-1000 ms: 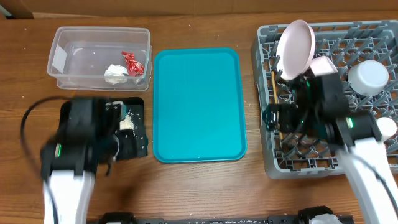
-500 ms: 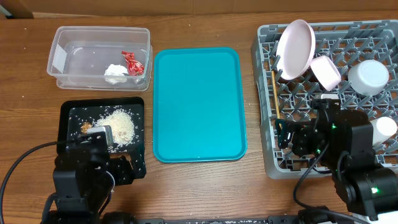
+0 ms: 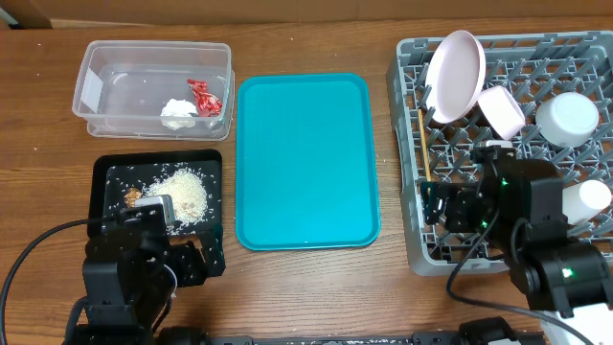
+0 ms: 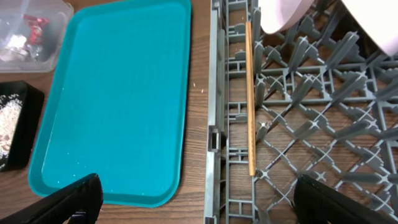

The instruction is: Sort waste into correct bins and load items into the dishwasher

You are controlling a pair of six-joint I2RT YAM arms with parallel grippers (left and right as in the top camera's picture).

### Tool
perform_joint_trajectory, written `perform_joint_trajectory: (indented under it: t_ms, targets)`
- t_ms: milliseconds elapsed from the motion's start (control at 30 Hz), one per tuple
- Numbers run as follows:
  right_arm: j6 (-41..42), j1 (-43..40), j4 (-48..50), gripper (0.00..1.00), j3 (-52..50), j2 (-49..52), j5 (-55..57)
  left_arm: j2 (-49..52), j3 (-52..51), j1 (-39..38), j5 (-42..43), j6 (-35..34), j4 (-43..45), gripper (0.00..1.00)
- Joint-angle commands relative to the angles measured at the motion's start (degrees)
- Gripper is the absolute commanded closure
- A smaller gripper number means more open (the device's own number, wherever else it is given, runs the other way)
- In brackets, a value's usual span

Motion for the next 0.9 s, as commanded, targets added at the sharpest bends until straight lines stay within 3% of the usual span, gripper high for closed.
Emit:
perform_joint_trajectory:
  t_ms: [0,200,300,600,867]
  targets:
    - [0.22,-0.15,0.26,0.0,-0.39,1.62,0.74,-0.48,-0.57,0.2,0.2,-0.74,0.0,0.0]
    - [-0.02,-0.04,0.7,0.0,-1.27,0.85,2.05,-0.48,-0.57,0.2,0.2,-0.74,0.0,0.0]
    - [-2.47,-0.04,5.95,0.0,-4.59,-2.4,1.99,-0.48,-0.57,0.2,0.22,-0.74,0.0,0.0]
    - [-3.21,-0.28,30.88,0.0,-31.21,-28.63,0.68,-0.46,-0.57,0.2,0.22,-0.74,0.0,0.0]
    - [-3.21,-4.17,36.39,0.0,-41.13,-43.5,-0.17,-0.42,-0.57,0.2,0.2,-0.76,-0.07,0.0]
